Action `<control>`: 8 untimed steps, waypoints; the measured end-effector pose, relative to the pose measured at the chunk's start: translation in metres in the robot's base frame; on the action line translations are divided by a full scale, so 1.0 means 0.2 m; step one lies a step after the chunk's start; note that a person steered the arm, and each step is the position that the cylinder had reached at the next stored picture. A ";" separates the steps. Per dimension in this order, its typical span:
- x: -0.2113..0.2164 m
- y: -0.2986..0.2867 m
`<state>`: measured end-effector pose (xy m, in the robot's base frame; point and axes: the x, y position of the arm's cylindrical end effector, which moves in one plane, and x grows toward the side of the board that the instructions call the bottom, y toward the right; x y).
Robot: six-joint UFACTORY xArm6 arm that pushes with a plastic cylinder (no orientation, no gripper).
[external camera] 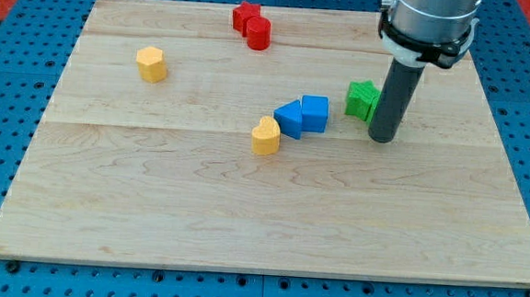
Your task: Push the green blocks towards the red blocks
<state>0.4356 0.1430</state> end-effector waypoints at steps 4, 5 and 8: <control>-0.34 0.03; -0.30 0.09; -0.17 -0.06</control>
<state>0.4015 0.1316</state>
